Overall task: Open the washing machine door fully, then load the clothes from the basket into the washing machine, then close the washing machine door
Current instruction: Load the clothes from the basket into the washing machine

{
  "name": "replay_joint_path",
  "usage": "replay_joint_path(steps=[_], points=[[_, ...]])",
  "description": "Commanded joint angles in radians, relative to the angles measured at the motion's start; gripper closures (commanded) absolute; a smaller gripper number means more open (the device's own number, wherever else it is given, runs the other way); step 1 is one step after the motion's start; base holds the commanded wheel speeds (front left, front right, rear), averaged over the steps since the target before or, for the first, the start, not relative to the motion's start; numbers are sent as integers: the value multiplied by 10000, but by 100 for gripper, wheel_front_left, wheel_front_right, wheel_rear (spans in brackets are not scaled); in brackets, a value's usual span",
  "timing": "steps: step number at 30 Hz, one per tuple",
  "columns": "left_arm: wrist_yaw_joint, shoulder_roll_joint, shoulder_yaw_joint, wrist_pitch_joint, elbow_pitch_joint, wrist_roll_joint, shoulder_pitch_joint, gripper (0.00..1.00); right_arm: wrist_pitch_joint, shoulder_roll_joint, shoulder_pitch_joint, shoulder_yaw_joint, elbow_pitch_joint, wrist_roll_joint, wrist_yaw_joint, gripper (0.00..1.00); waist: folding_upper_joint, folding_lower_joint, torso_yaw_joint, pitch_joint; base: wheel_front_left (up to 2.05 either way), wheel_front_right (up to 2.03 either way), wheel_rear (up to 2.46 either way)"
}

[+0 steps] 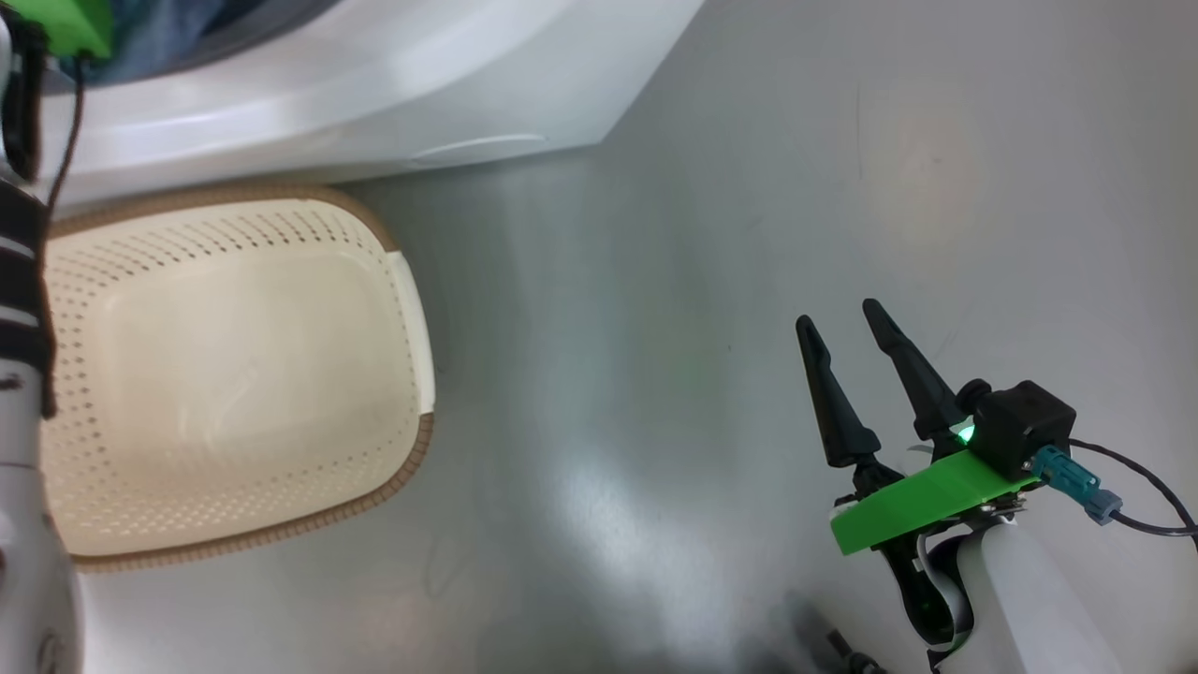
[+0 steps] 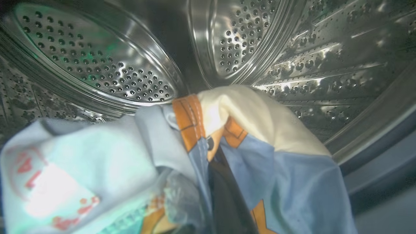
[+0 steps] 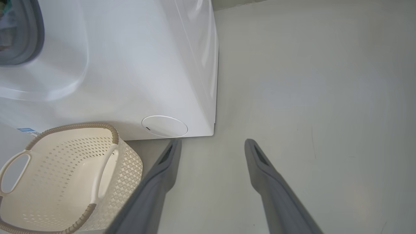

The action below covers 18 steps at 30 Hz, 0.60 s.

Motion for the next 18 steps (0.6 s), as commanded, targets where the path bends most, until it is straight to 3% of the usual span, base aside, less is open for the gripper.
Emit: replay_joint_path(steps=[1,12,18], points=[[67,512,107,47,-34,58,-276,100,-118,56,184,266,-250,121,16,0,0,0,-120,307,0,0,0],[173,825,-313,-844,767,377,-1556,100,-118,57,77,306,-393,259,16,0,0,0,-174,1247,0,0,0],[643,1036,-649,-1290,196,803,-2154,100,-118,58,57,364,-421,273,16,0,0,0,-254,1486,0,0,0]])
